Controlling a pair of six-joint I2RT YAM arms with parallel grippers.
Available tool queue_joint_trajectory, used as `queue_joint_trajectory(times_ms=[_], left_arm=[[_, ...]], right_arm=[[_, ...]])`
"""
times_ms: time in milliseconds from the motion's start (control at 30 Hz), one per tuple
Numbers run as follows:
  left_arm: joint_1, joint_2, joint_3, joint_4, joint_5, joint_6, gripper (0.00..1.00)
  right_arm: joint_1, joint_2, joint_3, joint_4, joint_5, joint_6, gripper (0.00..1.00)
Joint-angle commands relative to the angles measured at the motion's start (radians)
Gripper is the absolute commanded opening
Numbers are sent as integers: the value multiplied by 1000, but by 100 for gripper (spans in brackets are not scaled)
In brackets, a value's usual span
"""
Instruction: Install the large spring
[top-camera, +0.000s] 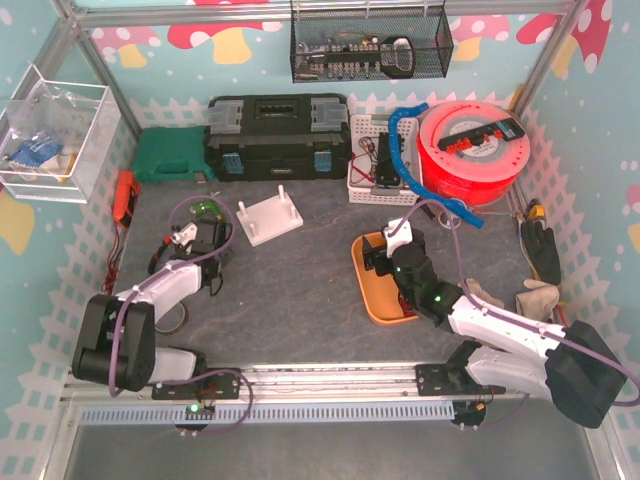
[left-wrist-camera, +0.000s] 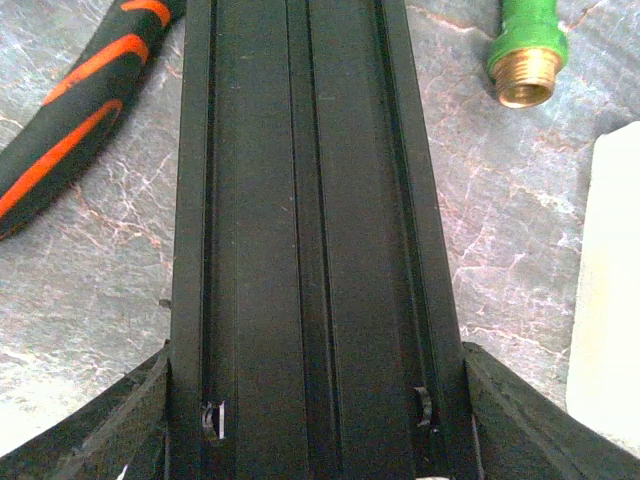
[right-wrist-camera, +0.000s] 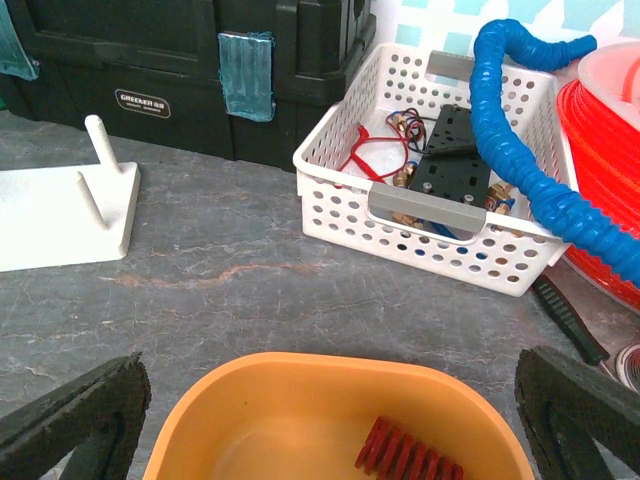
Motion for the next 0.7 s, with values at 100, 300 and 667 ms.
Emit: queue_joint_trajectory(times_ms=[100,300,667], left_arm=[[24,51,-9,73,11,-4,35],[42,77,-9,76,27,11,43],[48,50,-7,58,43,21,80]], right_arm=[[8,13,-7,25,18,9,99],[8,12,-8,25,33,12,99],[8,1,-7,19,36,24,99]])
